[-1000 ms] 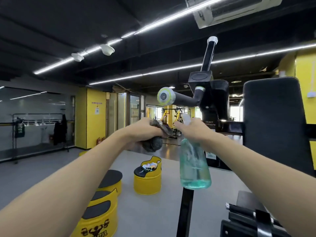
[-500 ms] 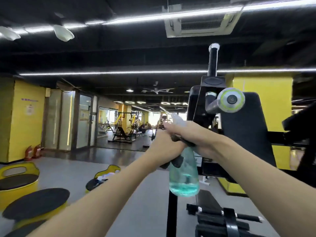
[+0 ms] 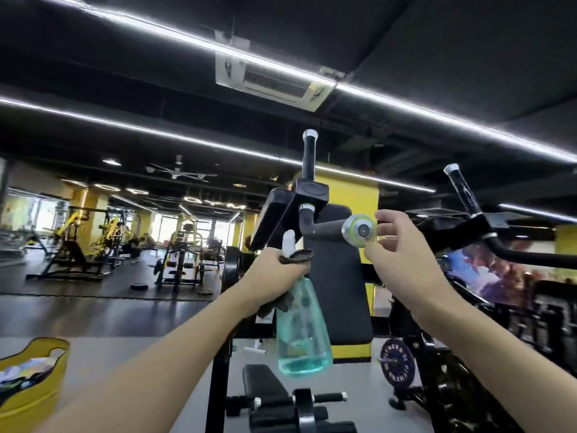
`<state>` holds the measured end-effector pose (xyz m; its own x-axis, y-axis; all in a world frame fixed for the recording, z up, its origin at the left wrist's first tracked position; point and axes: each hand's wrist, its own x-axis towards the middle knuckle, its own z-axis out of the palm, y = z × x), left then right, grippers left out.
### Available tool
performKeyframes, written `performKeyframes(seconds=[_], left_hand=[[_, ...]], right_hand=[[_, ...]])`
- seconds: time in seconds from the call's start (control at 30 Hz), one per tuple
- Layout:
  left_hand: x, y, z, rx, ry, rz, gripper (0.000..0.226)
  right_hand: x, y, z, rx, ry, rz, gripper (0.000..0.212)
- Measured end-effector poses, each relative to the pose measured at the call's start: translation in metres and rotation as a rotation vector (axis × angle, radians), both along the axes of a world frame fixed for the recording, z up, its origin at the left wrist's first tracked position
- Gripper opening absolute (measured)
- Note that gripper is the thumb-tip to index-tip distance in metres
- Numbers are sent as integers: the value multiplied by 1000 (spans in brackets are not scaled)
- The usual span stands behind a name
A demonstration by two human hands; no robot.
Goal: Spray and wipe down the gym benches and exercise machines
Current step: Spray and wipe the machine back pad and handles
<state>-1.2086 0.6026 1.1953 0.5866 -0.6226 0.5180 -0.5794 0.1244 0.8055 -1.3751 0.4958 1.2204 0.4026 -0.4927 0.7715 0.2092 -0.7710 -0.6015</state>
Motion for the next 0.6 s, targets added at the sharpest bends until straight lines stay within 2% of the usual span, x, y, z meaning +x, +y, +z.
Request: performKeyframes(seconds=[0.07,0.17,0.23,0.43,0.6], left_hand=[[-8,1,8,39,-14,-46,24],[-13,4,13,59,-12,-52,25],[-14,7,15,44,21,-38,15],[-18,11,21,42,9,6,11],[-26,16,20,50,-63,-18,23]], right_hand=[[-11,13,4,-142,43,-39,44],[-14,19,5,-293,105,-176,44],[-14,20,10,-299,81,-229,39],[-16,19,15,-268,119,-247,19],[-20,21,23,-251,169,-269,11]])
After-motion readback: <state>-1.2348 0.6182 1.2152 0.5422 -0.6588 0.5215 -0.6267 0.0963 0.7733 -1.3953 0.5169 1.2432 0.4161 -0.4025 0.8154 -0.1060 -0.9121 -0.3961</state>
